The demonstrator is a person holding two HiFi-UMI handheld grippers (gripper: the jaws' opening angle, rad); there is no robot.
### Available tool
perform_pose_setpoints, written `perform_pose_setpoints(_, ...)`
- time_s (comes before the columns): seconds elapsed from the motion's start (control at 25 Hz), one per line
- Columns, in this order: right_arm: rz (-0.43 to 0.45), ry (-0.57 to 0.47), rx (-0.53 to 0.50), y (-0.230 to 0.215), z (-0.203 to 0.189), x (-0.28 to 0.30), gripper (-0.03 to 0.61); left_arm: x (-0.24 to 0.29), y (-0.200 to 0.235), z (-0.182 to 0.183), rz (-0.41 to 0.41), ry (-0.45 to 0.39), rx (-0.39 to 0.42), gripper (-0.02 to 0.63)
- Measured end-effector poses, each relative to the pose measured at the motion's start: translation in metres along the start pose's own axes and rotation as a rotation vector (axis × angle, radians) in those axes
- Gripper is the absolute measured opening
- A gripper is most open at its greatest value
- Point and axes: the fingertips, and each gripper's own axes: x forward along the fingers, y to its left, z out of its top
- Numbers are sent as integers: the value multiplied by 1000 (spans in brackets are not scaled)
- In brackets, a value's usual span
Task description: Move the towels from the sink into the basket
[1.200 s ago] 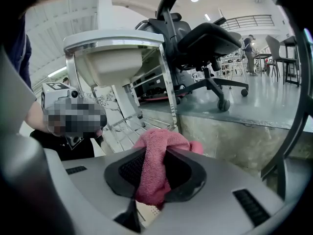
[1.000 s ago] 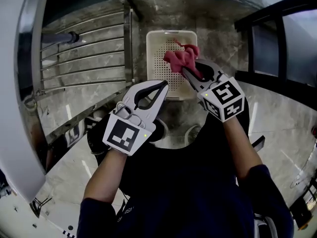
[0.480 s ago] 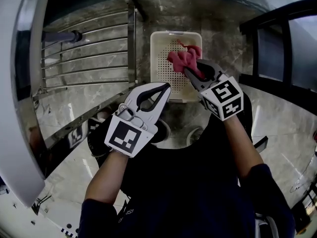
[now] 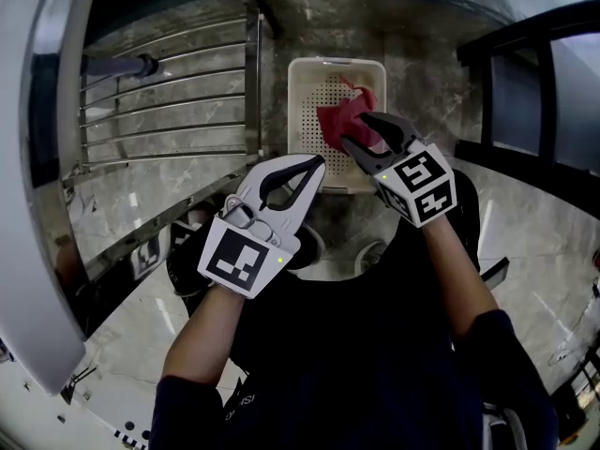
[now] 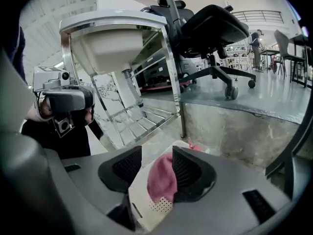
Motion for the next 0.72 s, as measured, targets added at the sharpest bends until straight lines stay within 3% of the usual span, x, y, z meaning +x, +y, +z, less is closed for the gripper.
perform_pose_setpoints(0.56, -30, -41, 35, 3, 16, -22, 167, -1, -4, 9, -33, 2, 26, 2)
perform_pose_setpoints(0.72, -26, -29, 58, 13, 36, -47, 109, -9, -9, 30, -32, 4, 24, 2)
